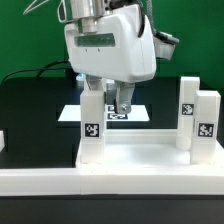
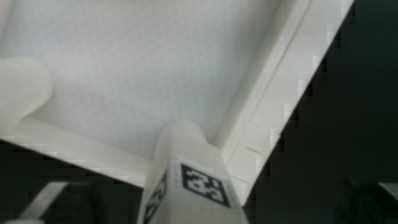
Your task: Assemble desk
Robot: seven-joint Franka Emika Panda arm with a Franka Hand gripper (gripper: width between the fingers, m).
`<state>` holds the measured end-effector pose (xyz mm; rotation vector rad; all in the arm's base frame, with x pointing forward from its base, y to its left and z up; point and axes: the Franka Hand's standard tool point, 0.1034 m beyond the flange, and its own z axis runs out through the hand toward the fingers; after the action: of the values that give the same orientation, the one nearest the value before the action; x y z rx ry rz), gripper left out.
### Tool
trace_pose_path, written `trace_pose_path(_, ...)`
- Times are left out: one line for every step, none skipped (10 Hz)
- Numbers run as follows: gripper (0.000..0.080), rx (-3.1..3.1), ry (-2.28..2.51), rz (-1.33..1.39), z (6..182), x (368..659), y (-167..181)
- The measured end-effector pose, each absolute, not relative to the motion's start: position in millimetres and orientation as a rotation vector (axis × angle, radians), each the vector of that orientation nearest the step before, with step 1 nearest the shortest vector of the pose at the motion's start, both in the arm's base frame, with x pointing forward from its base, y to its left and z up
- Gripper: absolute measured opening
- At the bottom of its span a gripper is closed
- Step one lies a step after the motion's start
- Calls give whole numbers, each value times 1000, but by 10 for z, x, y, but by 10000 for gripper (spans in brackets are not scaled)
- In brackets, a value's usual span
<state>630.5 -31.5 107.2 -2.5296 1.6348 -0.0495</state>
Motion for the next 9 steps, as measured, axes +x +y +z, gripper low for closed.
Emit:
trace_pose_path(648, -2589, 1542, -57, 1071, 6304, -312)
trace_pose_path(648, -2640, 1462, -60, 1070, 6301, -319)
trace_pose_path(648, -2813, 1172, -40, 1095, 6285, -371)
trace_pose_path(648, -2878, 1002, -25, 1133, 6294, -420)
trace_pose_path(648, -2955, 757, -33, 1110, 6263, -517)
trace_pose_path(648, -3003, 540, -34, 1086, 6240, -616)
trace_pose_path(648, -3027, 387, -29, 1047, 6237, -659)
trace_pose_path(648, -3036, 321, -38, 1011, 6244, -616)
trace_pose_path(648, -3024, 392, -35, 1010, 6245, -605)
